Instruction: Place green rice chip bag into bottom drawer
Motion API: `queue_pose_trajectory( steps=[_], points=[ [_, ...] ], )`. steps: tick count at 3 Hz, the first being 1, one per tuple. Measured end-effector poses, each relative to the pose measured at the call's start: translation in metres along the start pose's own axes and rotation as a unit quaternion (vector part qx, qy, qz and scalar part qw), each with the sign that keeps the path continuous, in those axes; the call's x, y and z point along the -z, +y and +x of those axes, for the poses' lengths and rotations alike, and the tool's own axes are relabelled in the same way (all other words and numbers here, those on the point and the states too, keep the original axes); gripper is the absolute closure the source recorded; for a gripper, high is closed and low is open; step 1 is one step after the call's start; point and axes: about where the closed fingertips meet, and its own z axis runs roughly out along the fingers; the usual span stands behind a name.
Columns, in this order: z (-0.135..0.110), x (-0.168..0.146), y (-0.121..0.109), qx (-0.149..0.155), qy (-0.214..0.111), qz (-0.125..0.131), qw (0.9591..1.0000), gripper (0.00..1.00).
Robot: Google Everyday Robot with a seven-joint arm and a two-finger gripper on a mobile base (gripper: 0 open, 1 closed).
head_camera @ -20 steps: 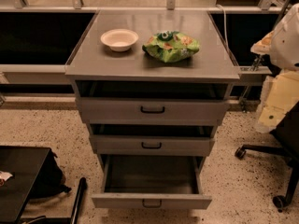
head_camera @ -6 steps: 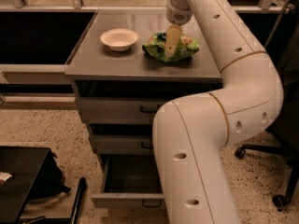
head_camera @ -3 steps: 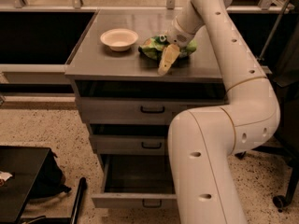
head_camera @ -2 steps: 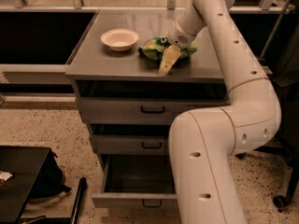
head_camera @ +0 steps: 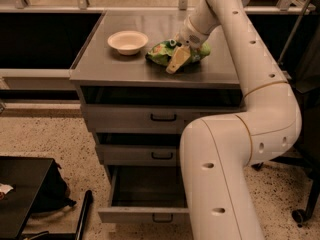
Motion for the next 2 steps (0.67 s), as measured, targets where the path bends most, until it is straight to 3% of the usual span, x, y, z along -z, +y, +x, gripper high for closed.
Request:
queue_pose_trajectory(
  steps=[1,2],
  points=[
    [-0.02,0.044,0.0,0.013,-0.001,0.028,0.9995,0.63],
    [-0.038,0.111,0.013,0.008,0.002,0.053,0.9985,0.87]
  ],
)
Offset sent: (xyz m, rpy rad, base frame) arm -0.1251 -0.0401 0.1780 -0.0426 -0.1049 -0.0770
